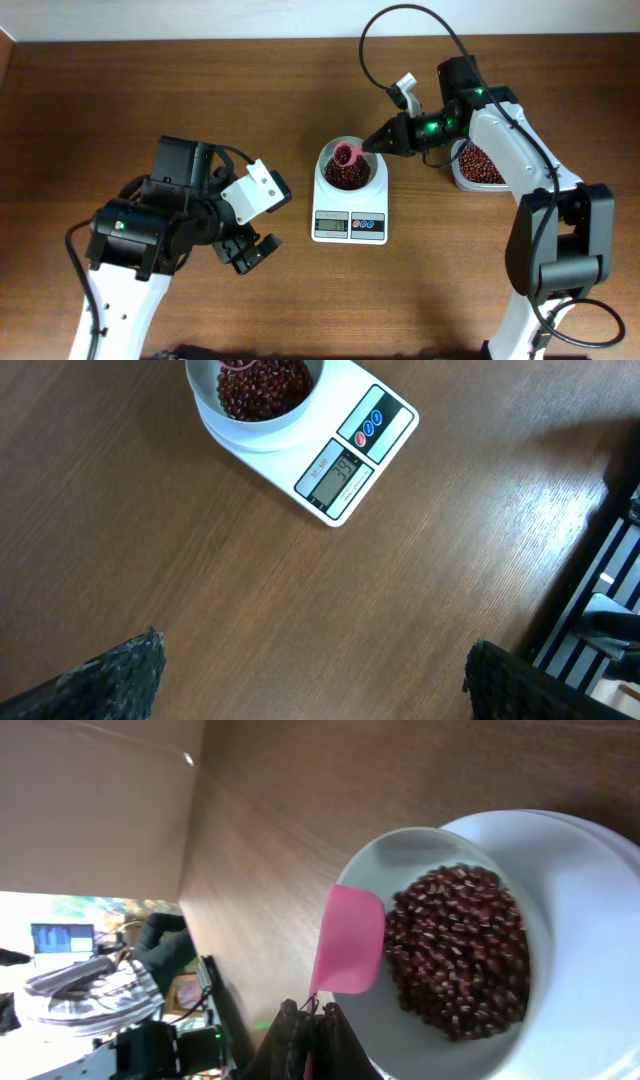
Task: Scoop and weigh 50g on scale
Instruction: 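Carry the scoop over the bowl with the right gripper, then tilt the scoop over the bowl to add beans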
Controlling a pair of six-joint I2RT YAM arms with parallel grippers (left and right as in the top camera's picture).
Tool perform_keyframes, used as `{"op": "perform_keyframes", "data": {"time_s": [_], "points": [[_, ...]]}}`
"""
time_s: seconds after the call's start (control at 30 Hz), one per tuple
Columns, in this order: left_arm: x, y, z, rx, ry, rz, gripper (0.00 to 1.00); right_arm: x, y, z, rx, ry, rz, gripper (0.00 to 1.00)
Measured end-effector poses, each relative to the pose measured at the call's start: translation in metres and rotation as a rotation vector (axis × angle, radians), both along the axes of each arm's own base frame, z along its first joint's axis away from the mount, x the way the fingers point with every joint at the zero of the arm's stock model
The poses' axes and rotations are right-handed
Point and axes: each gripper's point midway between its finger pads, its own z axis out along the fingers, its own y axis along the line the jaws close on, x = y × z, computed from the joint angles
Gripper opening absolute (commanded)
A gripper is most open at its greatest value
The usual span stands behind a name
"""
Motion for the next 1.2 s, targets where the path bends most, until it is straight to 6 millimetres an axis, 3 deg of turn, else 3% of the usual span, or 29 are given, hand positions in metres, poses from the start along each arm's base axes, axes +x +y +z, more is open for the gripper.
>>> {"op": "perform_keyframes", "data": {"time_s": [0.37, 0.5, 0.67, 0.83, 1.2], "points": [[0.000, 0.000, 0.000, 0.000, 0.000, 0.000, 0.99, 0.003, -0.004, -0.004, -0.039, -0.094, 0.043, 0.04], [0.000, 0.000, 0.000, 0.000, 0.000, 0.000, 0.99, 0.003, -0.014, -0.011, -0.138, -0.108, 0.028, 0.04], [0.000, 0.000, 0.000, 0.000, 0.000, 0.000, 0.99, 0.003, -0.019, 0.019, -0.202, -0.215, 0.011, 0.04], [0.000, 0.000, 0.000, 0.000, 0.000, 0.000, 0.99, -0.008, -0.003, 0.002, -0.352, -0.238, 0.065, 0.04], [0.000, 0.000, 0.000, 0.000, 0.000, 0.000, 0.99, -0.010, -0.007, -0.005, -0.449, -0.245, 0.071, 0.04]]}}
